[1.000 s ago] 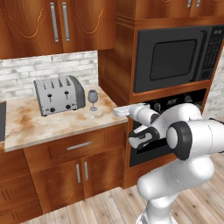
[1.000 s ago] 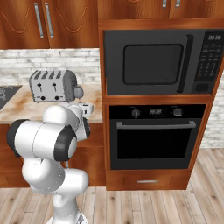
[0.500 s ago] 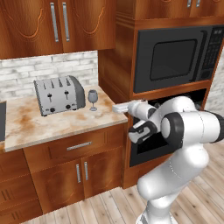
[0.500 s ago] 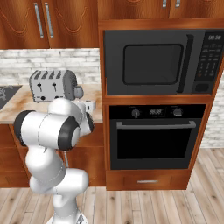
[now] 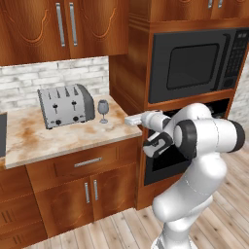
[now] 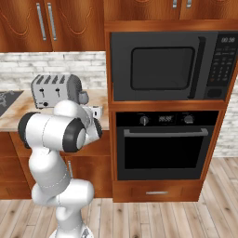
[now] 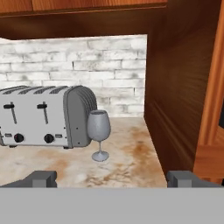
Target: Retrieve the wine glasses from the counter and place one next to each plate.
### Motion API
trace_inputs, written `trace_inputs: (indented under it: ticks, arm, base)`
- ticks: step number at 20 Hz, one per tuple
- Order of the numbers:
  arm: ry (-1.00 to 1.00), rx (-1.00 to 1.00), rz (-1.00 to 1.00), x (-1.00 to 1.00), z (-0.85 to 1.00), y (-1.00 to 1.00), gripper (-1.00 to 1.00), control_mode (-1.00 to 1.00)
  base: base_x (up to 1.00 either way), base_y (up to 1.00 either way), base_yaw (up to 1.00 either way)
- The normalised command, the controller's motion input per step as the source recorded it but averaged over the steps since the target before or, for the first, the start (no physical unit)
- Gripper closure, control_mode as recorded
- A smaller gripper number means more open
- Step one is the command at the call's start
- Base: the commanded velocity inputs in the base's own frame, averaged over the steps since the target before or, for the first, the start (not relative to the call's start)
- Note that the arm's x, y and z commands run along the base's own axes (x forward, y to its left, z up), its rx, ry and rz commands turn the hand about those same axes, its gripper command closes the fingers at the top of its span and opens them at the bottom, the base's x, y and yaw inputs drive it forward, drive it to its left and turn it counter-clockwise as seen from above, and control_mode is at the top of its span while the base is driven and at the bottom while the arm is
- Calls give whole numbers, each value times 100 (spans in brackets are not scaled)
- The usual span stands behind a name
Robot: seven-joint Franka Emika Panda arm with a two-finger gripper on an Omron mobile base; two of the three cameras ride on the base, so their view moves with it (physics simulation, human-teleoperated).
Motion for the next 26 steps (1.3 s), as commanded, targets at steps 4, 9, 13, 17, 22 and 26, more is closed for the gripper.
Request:
trace_inputs:
  ticks: [4, 9, 13, 17, 22, 26]
  arm:
    - [0, 0, 0, 0, 0, 0, -100, -100]
    - [1, 0, 0, 0, 0, 2, -100, -100]
    - [0, 0, 0, 1, 0, 8, -100, -100]
    - [0, -1, 0, 0, -6, 33, -100, -100]
    - [0, -1, 0, 0, -4, 31, -100, -100]
    - [0, 0, 0, 0, 0, 3, -100, -100]
  base:
    - [0, 0, 0]
    - [0, 0, 0]
    - [0, 0, 0]
    - [0, 0, 0]
    - [0, 0, 0]
    - [0, 0, 0]
